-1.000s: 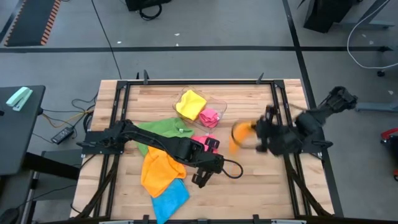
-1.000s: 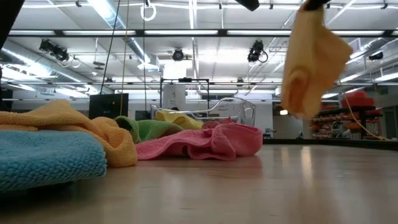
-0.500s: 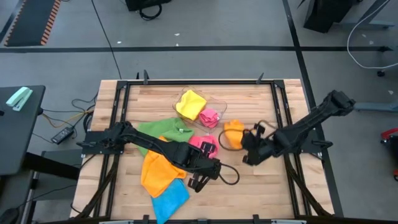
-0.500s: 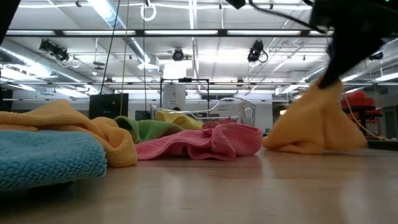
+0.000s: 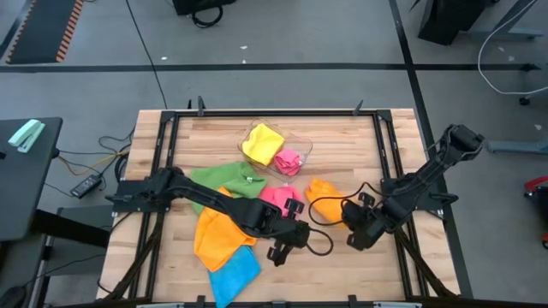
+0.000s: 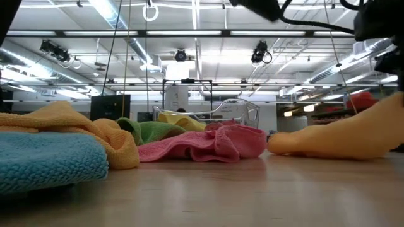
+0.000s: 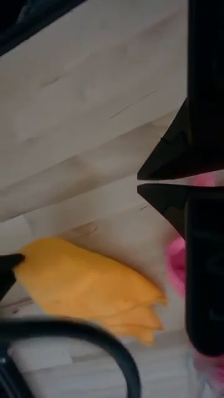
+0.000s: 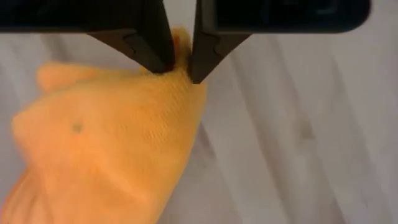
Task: Fold microfiber towels
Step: Fold the right orange microfiber cloth
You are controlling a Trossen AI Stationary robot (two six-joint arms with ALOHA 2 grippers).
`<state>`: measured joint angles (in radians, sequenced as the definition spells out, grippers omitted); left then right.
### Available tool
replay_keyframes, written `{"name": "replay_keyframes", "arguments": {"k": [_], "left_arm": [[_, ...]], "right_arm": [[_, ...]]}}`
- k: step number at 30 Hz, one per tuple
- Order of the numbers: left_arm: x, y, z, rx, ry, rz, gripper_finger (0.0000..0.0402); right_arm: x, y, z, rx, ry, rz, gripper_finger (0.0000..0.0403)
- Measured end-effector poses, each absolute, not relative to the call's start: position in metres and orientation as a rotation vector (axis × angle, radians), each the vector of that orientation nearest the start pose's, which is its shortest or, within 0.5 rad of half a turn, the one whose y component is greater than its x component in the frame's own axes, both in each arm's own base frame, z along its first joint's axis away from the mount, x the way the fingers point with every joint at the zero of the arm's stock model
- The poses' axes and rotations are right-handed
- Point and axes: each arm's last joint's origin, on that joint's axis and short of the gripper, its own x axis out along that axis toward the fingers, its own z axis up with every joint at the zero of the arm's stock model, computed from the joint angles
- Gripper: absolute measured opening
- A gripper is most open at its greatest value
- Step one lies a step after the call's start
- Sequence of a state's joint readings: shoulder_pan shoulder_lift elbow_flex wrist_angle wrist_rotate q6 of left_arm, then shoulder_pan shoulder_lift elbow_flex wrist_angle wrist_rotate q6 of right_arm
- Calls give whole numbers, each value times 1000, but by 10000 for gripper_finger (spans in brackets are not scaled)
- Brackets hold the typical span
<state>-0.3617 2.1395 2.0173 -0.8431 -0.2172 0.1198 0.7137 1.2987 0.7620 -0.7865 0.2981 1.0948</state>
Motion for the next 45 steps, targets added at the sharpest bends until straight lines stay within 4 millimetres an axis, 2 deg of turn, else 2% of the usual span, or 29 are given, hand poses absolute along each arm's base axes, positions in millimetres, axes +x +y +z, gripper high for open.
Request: {"name": "replay_keyframes", "arguments": {"k": [5,7,9,13,16,20,26,32,38,45], "left_arm": [[448,-151,244,370,885,-169,35],[448,-145,234,367,899,-158,33],[447,-142,227,363,923,-149,30],[445,-138,218,344,949,-134,23],[444,-140,218,348,950,-139,25],[443,-143,218,358,952,-149,30],[443,-141,218,379,957,-157,26],[443,-141,219,377,952,-155,15],[443,-141,219,370,953,-151,19],[443,-140,219,374,964,-152,24]], "right_arm": [[162,136,194,378,1265,-243,112],[160,134,200,364,1248,-257,127],[158,129,203,278,1206,-279,137],[151,121,203,-46,1228,-221,151],[147,120,202,-239,1274,-119,161],[150,120,198,-355,1307,-45,183],[154,124,189,-492,1350,44,246],[159,127,178,-800,1318,60,295],[164,134,159,-1022,1359,134,299],[167,137,149,-1082,1397,158,276]]}}
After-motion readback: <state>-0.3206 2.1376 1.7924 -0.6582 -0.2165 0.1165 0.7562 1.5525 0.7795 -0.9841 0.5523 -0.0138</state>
